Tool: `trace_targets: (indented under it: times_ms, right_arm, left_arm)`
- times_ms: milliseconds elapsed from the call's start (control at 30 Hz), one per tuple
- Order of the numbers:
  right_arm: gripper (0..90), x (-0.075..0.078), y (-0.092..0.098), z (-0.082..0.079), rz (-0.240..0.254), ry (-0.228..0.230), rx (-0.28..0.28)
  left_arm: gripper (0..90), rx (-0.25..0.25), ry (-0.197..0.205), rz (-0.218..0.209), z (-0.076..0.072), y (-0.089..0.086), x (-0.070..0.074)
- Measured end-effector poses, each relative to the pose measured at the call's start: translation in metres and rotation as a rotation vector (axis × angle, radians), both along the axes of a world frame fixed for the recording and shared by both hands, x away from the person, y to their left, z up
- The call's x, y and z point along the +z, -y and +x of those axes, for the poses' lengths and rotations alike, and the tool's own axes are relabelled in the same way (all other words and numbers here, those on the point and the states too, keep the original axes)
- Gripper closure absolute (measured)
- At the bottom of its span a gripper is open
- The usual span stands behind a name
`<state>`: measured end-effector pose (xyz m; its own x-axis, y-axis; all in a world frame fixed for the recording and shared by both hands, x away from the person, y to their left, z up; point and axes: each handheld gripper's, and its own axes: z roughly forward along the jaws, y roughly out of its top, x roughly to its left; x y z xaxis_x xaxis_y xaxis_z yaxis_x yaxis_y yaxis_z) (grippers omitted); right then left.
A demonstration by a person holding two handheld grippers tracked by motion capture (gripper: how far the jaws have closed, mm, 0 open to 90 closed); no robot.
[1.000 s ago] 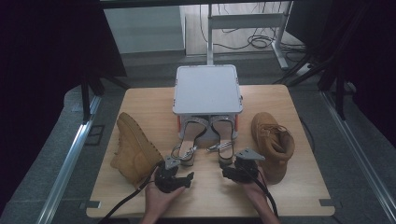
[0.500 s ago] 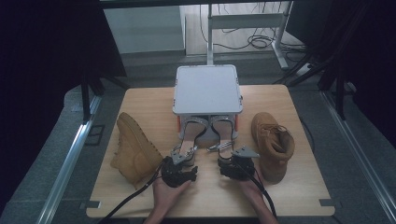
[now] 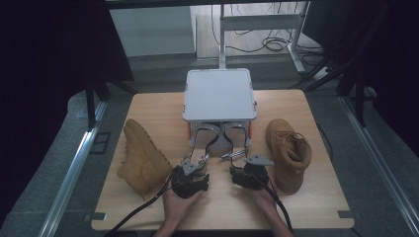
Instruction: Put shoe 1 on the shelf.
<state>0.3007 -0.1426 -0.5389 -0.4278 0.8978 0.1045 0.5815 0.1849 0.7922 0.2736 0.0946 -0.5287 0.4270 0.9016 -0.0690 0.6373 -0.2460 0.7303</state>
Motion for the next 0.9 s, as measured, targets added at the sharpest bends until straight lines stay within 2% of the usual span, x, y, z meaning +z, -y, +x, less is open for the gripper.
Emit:
trace_targets:
  times_ms: [233,400,667,900]
  right_arm:
    - [29.2,0.000,-0.001,0.000,0.005,0.005,-0.002]
    - [29.6,0.001,-0.001,0.002,0.003,0.008,-0.004]
    - [31.9,-0.001,-0.002,0.004,-0.007,0.016,-0.014]
    - [33.4,-0.001,-0.002,0.004,-0.016,0.021,-0.017]
  left_arm:
    - [32.6,0.018,0.011,0.000,0.002,0.001,-0.002]
    - [32.5,0.040,0.011,-0.003,0.005,0.004,-0.004]
    - [36.6,0.096,0.053,-0.001,0.016,0.010,-0.010]
    - [37.0,0.114,0.047,-0.009,0.020,0.012,-0.010]
